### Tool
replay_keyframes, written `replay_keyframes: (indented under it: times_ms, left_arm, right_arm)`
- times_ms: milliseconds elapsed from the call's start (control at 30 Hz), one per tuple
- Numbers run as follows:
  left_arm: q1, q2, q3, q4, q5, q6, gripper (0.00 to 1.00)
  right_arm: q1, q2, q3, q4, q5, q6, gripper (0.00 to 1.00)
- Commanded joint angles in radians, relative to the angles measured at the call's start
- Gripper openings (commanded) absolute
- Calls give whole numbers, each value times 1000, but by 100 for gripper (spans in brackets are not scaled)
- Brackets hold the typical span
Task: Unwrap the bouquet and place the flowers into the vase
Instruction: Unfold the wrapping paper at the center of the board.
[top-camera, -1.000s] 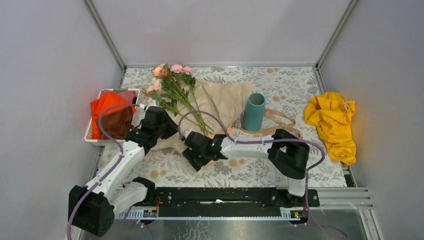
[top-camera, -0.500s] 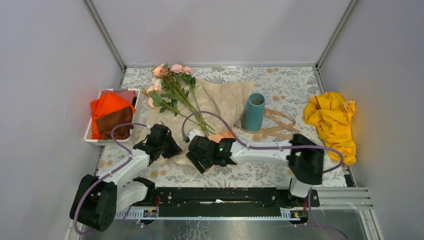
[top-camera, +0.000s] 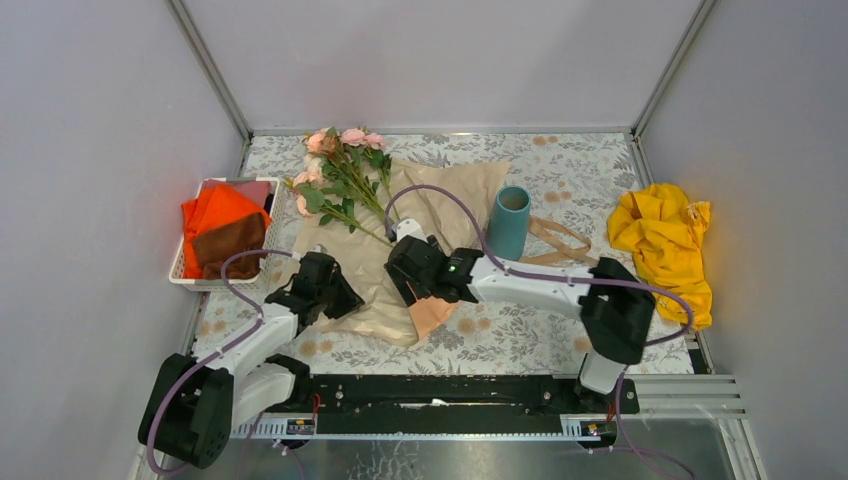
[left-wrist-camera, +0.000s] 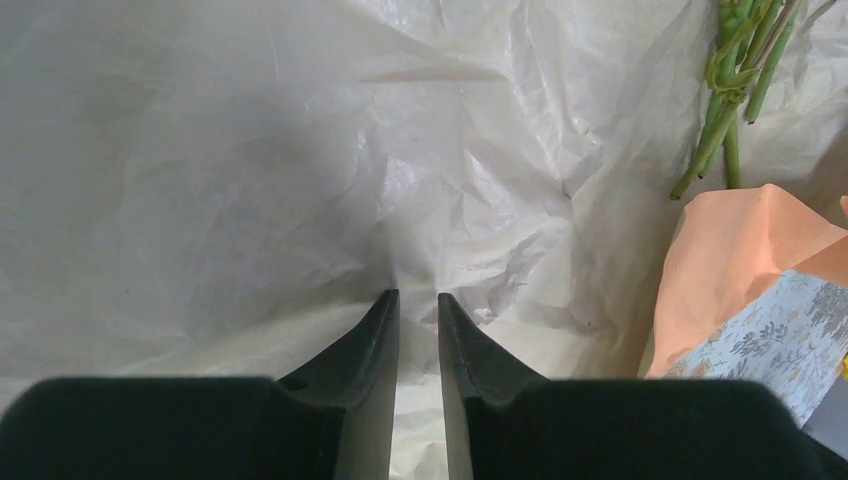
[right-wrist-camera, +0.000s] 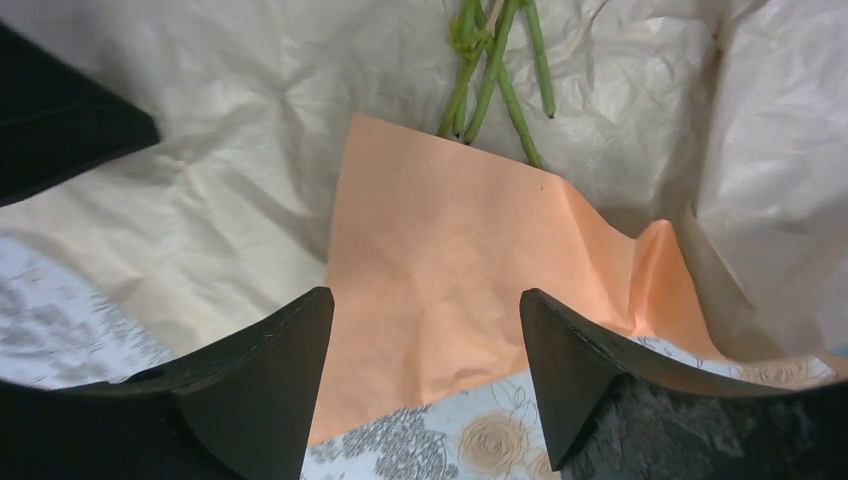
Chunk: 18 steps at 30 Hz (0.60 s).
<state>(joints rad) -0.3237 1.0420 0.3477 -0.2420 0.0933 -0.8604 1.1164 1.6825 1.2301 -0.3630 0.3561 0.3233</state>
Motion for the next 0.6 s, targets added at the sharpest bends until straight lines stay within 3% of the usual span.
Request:
replay_keyframes:
  times_ms: [0,300,567]
  left_arm:
    - [6,-25,-35,19,-20,1,27]
    - [6,-41,-36,4,-37,12,27]
    - [6,-19,-41,27,-37,14,27]
  right_arm:
    - [-19,107,115,-13,24,-49,76]
    - [-37,272,302,-105,6,-68,76]
    - [-37,256,205,-66,-92,-25,70]
